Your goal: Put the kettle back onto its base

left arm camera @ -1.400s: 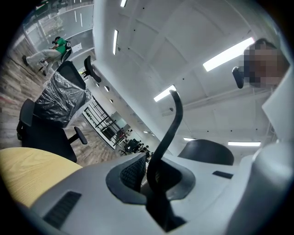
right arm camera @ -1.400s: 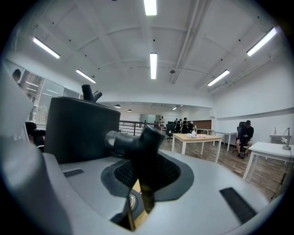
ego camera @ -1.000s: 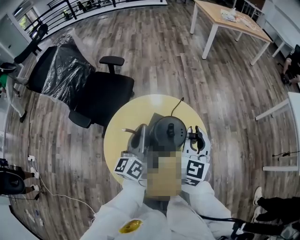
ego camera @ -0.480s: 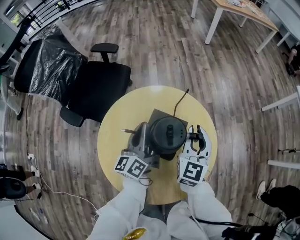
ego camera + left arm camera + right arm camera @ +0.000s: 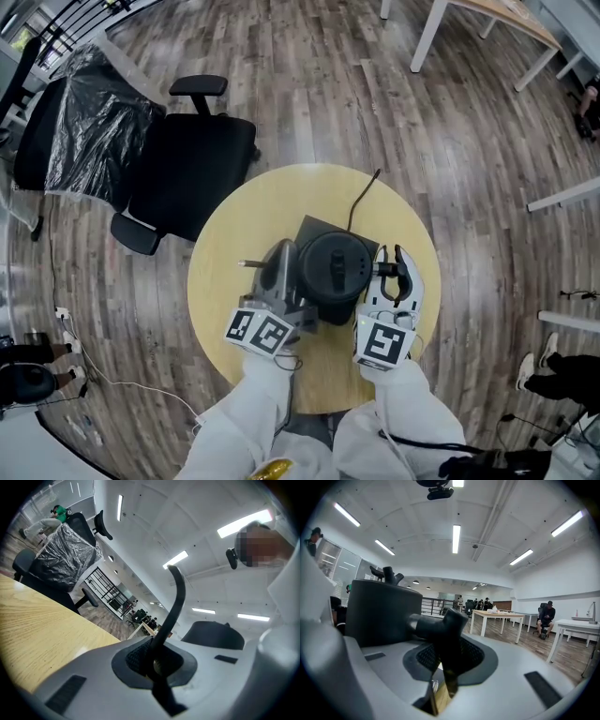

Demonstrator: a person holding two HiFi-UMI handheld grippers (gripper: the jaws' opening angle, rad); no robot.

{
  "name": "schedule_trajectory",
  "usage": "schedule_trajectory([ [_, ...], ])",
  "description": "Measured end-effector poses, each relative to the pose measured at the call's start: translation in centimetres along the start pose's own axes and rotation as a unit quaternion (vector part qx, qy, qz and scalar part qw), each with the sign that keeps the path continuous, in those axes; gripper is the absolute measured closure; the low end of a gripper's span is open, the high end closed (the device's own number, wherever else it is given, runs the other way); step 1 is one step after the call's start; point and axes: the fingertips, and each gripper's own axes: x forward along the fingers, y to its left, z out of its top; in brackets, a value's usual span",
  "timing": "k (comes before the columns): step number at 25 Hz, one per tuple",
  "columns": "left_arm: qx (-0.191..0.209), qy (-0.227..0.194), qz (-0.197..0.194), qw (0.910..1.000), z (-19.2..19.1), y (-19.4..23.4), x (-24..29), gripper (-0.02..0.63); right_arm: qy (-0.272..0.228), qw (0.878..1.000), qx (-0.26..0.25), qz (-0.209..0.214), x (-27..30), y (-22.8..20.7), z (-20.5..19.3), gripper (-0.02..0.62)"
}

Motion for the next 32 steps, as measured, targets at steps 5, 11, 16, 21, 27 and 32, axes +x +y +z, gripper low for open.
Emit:
schedule_trajectory([
  [5,-0.004,-0.001,0.014,0.9999,0.6,1.3,0.3,0.604,-0.011,1.000,0.003,0.008,0.7,1.3,0.7,0.522],
  [11,0.003,0.032,0.026,0.9992,0.1,1.5,0.7,0.604,0.007,1.000,0.005,0.010,0.5,1.2,-0.8,0.523],
  [16,-0.025,0.017,0.039,0.9988,-0.4,2.4,0.3,0.604,0.015,1.000,-0.003,0.018,0.7,1.6,-0.9,0.523],
  [21,-0.058,0.012,0.067,0.9960,-0.7,2.9,-0.3,0.604,0.033,0.999,0.000,0.017,0.6,1.3,-1.6,0.518],
  [27,-0.076,0.010,0.087,0.9932,-0.4,3.0,-2.2,0.540,0.040,0.999,0.010,0.008,-0.5,1.3,-2.3,0.493],
  [32,-0.080,0.009,0.086,0.9930,-0.4,2.6,-4.6,0.508,0.059,0.998,0.016,0.003,-2.0,1.3,-3.4,0.489],
])
